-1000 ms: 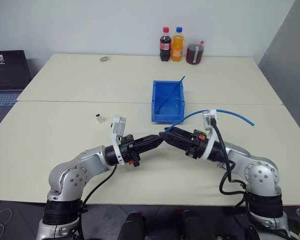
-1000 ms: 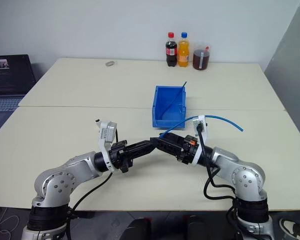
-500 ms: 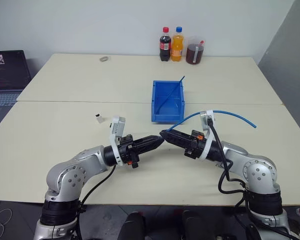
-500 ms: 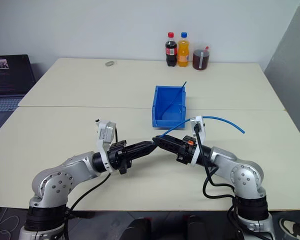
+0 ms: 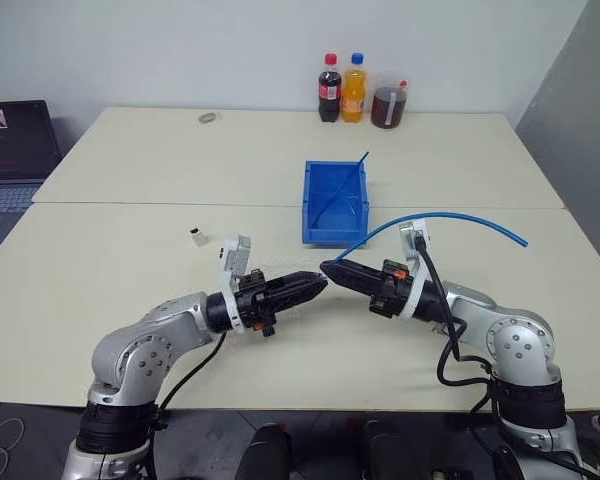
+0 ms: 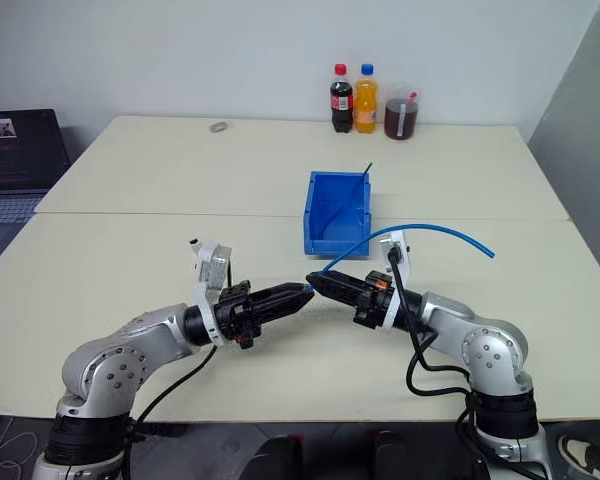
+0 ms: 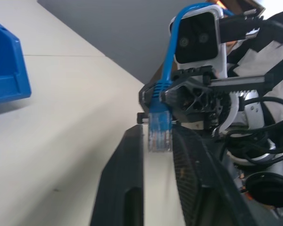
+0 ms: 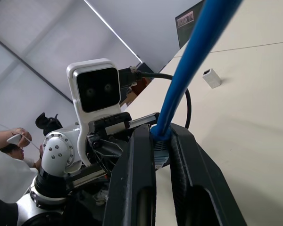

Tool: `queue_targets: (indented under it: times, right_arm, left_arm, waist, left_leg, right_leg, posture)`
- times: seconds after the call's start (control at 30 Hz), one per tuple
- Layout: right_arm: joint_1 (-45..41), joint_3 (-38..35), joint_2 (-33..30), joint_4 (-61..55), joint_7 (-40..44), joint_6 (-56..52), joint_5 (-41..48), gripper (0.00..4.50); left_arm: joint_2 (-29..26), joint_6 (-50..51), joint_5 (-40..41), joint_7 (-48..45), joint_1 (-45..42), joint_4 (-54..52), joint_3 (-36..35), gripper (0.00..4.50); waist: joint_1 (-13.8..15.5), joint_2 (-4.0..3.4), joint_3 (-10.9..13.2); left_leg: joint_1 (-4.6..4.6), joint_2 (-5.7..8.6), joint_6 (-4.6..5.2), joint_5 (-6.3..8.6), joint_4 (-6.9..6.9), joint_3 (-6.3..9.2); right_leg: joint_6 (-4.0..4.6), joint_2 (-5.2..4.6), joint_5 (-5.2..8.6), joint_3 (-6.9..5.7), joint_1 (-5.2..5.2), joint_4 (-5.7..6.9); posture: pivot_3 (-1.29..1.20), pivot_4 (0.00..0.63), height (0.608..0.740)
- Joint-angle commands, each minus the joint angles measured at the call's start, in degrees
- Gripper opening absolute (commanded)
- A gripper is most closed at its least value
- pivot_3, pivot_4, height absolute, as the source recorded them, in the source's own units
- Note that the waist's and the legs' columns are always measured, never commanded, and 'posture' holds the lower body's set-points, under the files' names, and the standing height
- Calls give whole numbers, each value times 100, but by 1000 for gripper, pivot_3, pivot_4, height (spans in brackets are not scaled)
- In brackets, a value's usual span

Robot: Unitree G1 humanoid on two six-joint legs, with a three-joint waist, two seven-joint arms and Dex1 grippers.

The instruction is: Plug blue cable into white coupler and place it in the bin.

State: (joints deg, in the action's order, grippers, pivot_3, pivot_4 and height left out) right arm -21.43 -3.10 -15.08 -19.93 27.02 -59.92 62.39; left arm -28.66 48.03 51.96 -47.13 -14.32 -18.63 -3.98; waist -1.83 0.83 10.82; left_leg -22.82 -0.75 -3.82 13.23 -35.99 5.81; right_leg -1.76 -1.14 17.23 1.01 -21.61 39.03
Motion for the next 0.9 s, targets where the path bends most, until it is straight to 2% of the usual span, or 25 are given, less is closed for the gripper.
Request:
queue_targets:
  times: [0.03, 0.13, 0.17, 0.3, 0.4, 0.53, 0.67, 0.8, 0.9]
  right_arm:
    - [-112, -20, -38, -180, 139, 15, 268, 128]
    - [-113, -16, -84, -166, 152, 67, 189, 127]
    - [-116, -14, -97, -154, 156, 96, 150, 127]
    - [-76, 30, -201, -119, 230, 250, -96, 126]
    - [-45, 83, -259, -96, 290, 346, -224, 126]
    - [-9, 126, -284, -79, 349, 429, -337, 126]
    - [-22, 160, -302, -18, 398, 514, -425, 125]
    - [-81, 166, -274, 53, 426, 552, -481, 125]
    - [-117, 187, -275, 92, 464, 578, -522, 125]
  left_arm:
    - [-152, -169, -184, -149, 64, -73, 62, 2073]
    - [-345, -261, -366, -265, 240, -139, 82, 2600]
    - [-443, -325, -475, -327, 322, -168, 120, 2902]
    - [-938, -1345, -1587, -528, 1084, -198, 366, 3739]
    - [-453, -2507, -2542, 465, 1437, 296, 100, 4416]
    - [197, -3230, -3460, 1843, 1619, 616, -193, 4500]
    - [922, -2770, -3932, 3478, 1371, 763, -590, 4500]
    - [1242, -2281, -4018, 4198, 820, 982, -855, 4500]
    - [1231, -1881, -4122, 4509, 416, 1175, -926, 4500]
  waist:
    - [0, 0, 0]
    - [0, 0, 0]
    - [-5, 0, 0]
    - [-21, -4, 2]
    - [8, -5, 3]
    - [35, -2, 2]
    - [35, -1, 1]
    - [33, 1, 0]
    - [24, 1, 0]
  left_leg:
    - [0, 0, 0, 0, 0, 0]
    - [-2, 0, 0, 0, 2, -3]
    - [-2, 0, 0, 0, 3, -4]
    - [-1, -5, 0, 0, 12, -17]
    - [-5, -4, 0, 0, 16, -22]
    - [-9, -4, 0, 0, 11, -18]
    - [-10, -2, 0, 0, 9, -18]
    - [-11, -1, 0, 0, 5, -10]
    - [-10, -1, 0, 0, 3, -10]
  right_leg:
    - [0, 0, 0, 0, 0, 0]
    - [0, 0, 0, 3, -4, 0]
    - [0, 0, 0, 4, -5, 0]
    - [3, 3, 1, 15, -15, 0]
    - [5, -1, 2, 18, -20, -2]
    - [4, -6, 2, 15, -19, -6]
    - [2, -7, 1, 14, -18, -4]
    - [0, -5, 0, 6, -16, -1]
    - [0, -2, 0, 4, -15, 1]
  posture:
    - [0, 150, 740]
    - [0, 150, 740]
    - [0, 150, 740]
    - [0, 150, 740]
    - [0, 150, 740]
    - [0, 150, 740]
    - [0, 150, 740]
    - [0, 150, 740]
    - [0, 150, 740]
